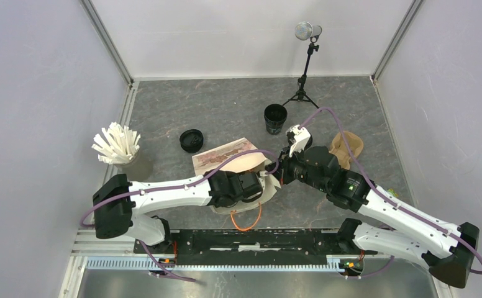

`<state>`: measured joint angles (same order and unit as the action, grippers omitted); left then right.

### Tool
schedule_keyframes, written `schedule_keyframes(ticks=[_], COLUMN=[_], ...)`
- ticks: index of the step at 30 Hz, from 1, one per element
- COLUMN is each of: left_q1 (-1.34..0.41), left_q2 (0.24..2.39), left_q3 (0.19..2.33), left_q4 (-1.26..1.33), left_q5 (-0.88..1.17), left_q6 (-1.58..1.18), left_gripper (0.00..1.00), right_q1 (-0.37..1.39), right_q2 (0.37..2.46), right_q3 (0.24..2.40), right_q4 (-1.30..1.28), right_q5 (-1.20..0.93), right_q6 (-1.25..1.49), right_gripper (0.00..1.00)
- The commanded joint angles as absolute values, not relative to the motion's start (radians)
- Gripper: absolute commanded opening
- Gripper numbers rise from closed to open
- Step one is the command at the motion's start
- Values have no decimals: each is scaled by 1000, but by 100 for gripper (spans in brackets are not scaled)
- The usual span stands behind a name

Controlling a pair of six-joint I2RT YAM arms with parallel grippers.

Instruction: Pack the takeout coffee

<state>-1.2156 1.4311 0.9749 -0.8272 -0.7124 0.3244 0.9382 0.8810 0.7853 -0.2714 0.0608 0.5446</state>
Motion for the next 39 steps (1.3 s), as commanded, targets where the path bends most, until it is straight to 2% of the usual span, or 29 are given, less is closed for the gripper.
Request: schedule_keyframes(ticks=[1,39], left_q1=[-1194,-1109], left_q2=[1453,1404], left_q3=[954,876], left_q4=[-808,-693], left_q5=[-661,-627], left_q6=[366,426], left_gripper=[52,53], right_q1=[942,942], right_q2=[881,876], right_q3=[807,787], right_q4=[-251,-235], right_q5=[29,15], right_q6=[541,540], right_gripper=[0,0])
